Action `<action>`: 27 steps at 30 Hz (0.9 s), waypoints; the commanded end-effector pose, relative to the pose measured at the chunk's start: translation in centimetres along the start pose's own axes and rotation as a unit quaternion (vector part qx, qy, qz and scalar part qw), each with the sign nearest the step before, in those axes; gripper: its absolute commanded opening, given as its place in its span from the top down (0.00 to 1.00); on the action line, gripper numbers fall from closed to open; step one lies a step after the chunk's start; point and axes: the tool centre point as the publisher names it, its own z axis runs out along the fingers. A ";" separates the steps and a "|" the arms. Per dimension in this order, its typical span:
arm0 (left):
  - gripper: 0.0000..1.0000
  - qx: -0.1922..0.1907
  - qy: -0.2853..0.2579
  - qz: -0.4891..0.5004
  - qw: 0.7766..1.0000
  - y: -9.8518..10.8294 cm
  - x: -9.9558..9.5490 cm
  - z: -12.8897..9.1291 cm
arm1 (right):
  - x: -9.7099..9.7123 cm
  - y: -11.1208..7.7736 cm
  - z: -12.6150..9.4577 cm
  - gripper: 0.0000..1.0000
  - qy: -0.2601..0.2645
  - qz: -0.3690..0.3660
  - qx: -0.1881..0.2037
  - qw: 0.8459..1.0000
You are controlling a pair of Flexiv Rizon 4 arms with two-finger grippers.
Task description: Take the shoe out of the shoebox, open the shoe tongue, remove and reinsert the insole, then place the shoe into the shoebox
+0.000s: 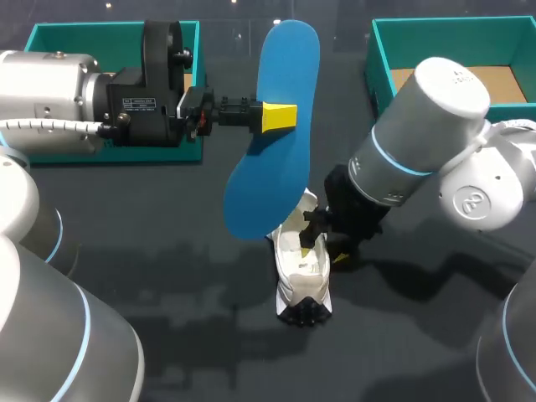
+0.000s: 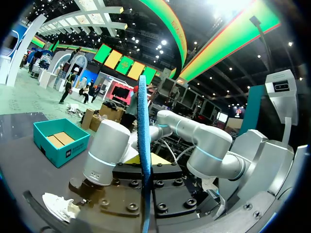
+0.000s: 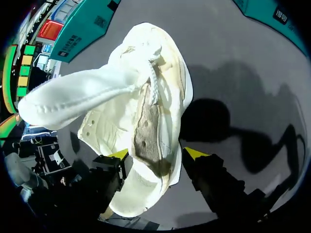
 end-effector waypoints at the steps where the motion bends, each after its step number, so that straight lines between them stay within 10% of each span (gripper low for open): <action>1: 1.00 0.001 0.000 0.000 1.000 0.1 0.0 0.1 | -2.0 -1.2 -4.4 0.00 0.040 0.006 -0.002 0.999; 12: 1.00 0.001 0.000 0.000 1.000 0.1 0.0 0.1 | -2.0 -1.2 -4.4 0.00 0.040 0.006 -0.002 0.999; 19: 1.00 0.001 0.000 0.000 1.000 0.1 0.0 0.1 | -1.5 -1.3 -8.8 0.00 0.155 -0.012 -0.057 0.986; 27: 1.00 0.001 0.000 0.000 1.000 0.1 0.0 0.1 | -1.0 -0.9 -10.9 0.00 0.218 -0.015 -0.025 0.975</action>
